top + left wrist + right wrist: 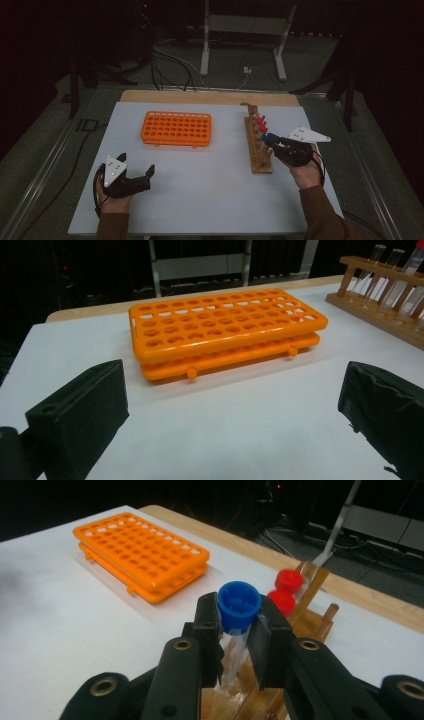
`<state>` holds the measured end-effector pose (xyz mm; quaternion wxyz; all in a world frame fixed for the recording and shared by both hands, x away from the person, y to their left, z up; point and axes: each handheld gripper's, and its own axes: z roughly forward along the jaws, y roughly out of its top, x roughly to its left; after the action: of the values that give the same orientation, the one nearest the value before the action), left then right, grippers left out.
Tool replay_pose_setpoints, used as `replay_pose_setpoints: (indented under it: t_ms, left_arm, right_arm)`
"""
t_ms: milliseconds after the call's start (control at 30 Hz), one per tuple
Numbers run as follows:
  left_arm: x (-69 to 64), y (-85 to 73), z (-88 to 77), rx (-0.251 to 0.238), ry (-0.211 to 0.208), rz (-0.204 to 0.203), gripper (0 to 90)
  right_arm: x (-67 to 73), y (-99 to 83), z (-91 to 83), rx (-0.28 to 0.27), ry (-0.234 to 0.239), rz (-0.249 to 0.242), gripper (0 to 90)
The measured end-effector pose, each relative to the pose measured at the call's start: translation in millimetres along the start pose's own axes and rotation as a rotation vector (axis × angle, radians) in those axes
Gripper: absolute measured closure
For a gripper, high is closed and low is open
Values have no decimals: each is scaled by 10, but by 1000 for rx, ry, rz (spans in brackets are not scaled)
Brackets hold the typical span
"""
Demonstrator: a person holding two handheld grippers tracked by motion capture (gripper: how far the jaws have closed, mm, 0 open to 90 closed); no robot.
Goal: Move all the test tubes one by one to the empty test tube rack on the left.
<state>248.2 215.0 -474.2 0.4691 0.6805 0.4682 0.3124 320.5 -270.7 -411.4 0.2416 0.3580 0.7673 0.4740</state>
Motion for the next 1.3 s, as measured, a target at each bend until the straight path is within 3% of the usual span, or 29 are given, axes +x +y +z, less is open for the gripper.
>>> replay_pose_setpoints:
  t_ms: [200,300,400,800,933,1300]
  left_arm:
    - [5,4,-5,4,19,-3,4]
    - [-1,26,-17,10,17,-24,4]
    - [-42,73,-29,12,26,-7,4]
    - [-355,335,83,-47,-68,41,4]
    - [-464,430,180,-58,-78,68,4]
    - [-842,662,515,-74,-167,106,17]
  right_arm:
    - [10,123,-65,-26,-1,-18,762]
    - [20,163,-77,-34,2,-23,761]
    - [28,183,-75,-42,18,-9,761]
    - [117,248,61,-36,79,7,761]
    - [158,272,115,-24,92,4,761]
    - [286,323,246,-8,135,4,761]
